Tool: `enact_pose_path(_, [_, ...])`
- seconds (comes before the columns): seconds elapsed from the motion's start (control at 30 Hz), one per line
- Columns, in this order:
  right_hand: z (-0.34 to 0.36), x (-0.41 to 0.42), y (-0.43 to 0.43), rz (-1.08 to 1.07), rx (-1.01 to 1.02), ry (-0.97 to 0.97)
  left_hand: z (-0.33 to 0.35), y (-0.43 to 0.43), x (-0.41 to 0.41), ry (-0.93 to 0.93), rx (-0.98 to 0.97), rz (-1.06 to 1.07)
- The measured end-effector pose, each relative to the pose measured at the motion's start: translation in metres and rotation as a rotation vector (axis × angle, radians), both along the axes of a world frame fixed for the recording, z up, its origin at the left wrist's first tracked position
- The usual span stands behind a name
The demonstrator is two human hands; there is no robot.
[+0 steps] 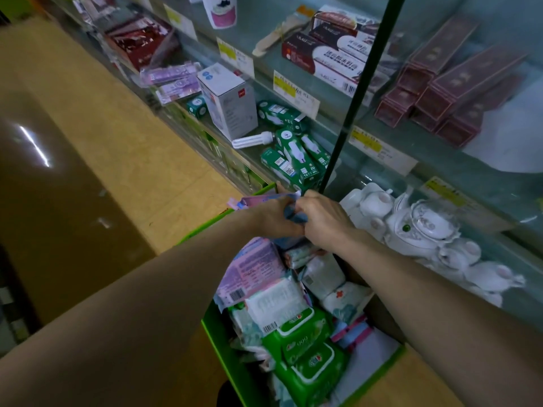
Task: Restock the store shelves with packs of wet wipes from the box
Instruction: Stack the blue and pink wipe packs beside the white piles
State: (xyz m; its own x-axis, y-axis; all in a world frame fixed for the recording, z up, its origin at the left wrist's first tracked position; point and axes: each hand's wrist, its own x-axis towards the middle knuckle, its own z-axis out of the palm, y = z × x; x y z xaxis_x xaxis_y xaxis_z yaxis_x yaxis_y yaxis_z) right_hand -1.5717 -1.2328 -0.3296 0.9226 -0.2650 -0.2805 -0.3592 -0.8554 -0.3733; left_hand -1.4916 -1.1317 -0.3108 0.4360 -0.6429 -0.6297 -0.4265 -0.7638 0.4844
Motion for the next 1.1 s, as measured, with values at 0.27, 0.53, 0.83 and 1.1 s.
enact_pose_path(0.27, [0.002,-0.002,-0.005,-0.131,0.3,-0.188,-0.01,0.007,0.002,-0.189,-0.034,-0.018])
enact_pose_path(0.53, [0.013,-0.015,-0.017,-0.327,0.5,0.141,0.023,0.038,0.022,0.181,-0.142,0.438])
enact_pose_path(0.83, [0.035,-0.012,-0.011,-0.559,0.963,0.071,0.048,0.071,0.019,0.748,-0.192,0.915])
enact_pose_path(1.1, [0.082,-0.006,-0.005,-0.59,0.947,0.197,0.091,0.086,0.006,0.743,-0.249,0.996])
